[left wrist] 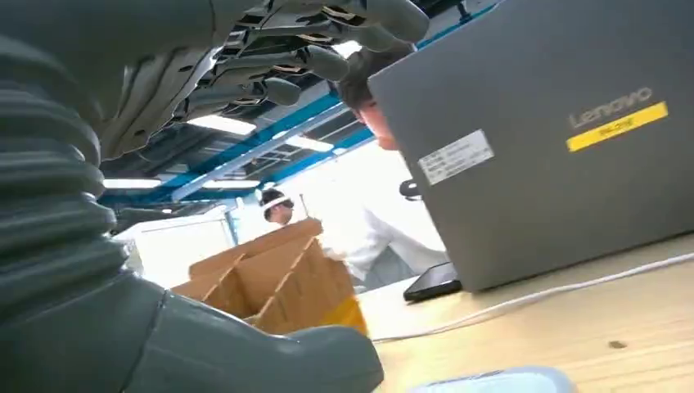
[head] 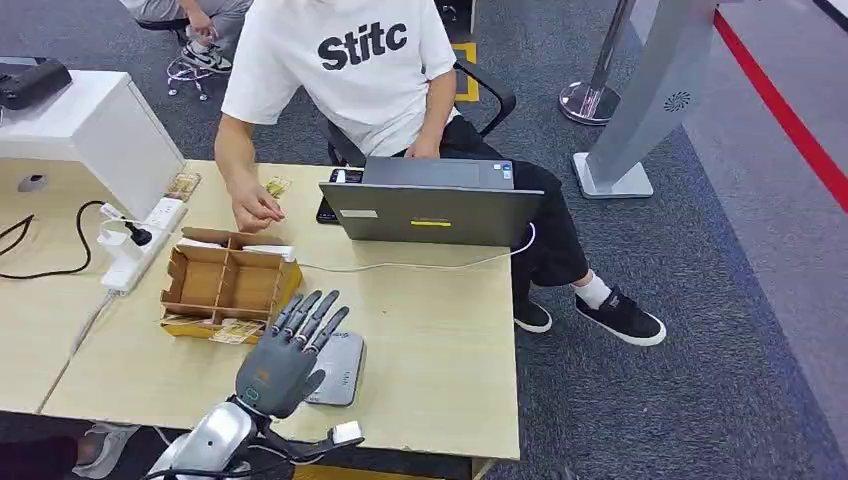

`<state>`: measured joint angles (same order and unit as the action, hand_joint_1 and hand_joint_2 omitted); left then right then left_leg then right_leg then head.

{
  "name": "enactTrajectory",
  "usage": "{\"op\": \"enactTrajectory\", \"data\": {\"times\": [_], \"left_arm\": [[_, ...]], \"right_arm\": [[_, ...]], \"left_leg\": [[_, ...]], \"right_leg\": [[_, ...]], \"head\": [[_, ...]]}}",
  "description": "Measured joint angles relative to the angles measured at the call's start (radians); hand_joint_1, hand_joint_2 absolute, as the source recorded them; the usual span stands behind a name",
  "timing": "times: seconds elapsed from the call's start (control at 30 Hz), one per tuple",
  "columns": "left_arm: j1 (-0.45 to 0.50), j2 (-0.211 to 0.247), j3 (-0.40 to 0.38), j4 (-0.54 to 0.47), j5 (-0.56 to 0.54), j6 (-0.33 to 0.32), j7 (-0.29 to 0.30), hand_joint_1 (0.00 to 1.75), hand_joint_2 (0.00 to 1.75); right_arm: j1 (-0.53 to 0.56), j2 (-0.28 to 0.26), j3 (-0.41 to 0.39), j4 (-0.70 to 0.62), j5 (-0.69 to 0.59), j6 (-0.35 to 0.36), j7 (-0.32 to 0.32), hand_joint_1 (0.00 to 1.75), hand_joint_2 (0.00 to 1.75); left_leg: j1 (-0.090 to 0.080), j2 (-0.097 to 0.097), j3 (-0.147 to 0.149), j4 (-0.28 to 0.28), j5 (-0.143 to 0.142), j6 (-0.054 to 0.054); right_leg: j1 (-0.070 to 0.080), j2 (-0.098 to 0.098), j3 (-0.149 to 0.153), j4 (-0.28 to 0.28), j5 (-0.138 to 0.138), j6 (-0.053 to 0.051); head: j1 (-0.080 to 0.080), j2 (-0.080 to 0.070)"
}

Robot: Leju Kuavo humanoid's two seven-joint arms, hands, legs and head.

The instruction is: Pass the card to the sensor for recognition and then transmit it.

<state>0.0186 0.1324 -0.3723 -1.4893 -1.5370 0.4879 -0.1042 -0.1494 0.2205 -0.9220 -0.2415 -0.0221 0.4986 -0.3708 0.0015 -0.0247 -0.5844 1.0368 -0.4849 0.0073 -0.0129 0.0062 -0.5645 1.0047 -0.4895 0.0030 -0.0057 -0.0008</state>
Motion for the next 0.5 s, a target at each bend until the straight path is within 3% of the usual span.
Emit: {"op": "enactTrajectory", "data": {"times": [0.5], "left_arm": [[0.017,0.02,0.17,0.037,0.001,0.015,-0.013,0.0,1.75]], "right_arm": [[0.0,0.0,0.0,0.0,0.003,0.005,0.003,0.0,1.75]], "left_leg": [[0.0,0.0,0.0,0.0,0.0,0.0]], "right_leg": [[0.0,0.0,0.0,0.0,0.0,0.0]], "head": [[0.0,0.0]]}}
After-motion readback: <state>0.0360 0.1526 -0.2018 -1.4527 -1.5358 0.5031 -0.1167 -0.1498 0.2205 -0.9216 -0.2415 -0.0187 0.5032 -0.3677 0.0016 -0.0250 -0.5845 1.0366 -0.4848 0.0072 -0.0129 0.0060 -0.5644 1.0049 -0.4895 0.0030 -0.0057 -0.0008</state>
